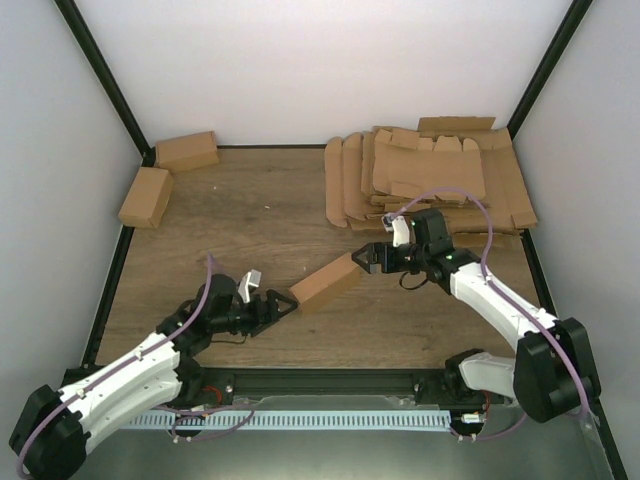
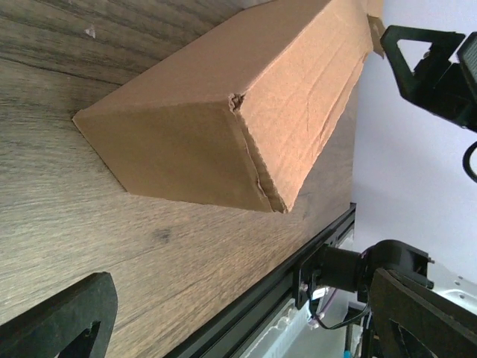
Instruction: Fold the paper box
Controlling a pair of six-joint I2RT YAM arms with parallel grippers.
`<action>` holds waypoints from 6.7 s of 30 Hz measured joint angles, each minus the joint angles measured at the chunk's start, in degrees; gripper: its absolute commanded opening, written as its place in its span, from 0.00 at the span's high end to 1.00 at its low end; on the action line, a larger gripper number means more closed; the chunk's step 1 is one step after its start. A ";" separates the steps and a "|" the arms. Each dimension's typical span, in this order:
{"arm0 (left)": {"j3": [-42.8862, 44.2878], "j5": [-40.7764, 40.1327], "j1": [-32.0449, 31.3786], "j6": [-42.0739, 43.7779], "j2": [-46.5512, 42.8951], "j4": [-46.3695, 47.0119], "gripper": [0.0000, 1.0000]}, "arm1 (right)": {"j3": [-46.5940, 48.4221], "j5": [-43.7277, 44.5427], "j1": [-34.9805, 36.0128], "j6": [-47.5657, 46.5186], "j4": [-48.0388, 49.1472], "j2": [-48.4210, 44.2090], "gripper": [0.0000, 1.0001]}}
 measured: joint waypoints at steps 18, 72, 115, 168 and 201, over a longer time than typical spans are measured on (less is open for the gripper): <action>-2.86 1.16 -0.09 -2.05 2.78 11.76 0.04 | -0.81 -1.01 0.02 0.09 2.34 4.07 0.00; 23.26 -11.74 -4.02 30.51 18.93 -14.82 0.06 | -11.50 12.96 8.44 10.69 3.23 -3.06 0.03; 35.54 -29.03 -15.82 25.18 39.23 -24.28 0.00 | -19.04 -4.50 10.82 24.15 16.96 0.87 0.51; -1.86 -20.72 -24.68 -24.13 18.21 20.79 0.00 | 2.99 -28.50 -6.95 -1.51 22.32 36.35 0.76; -8.39 -26.08 -17.79 -29.53 25.46 45.00 0.04 | 3.15 -29.57 -7.98 -1.42 22.51 37.13 0.76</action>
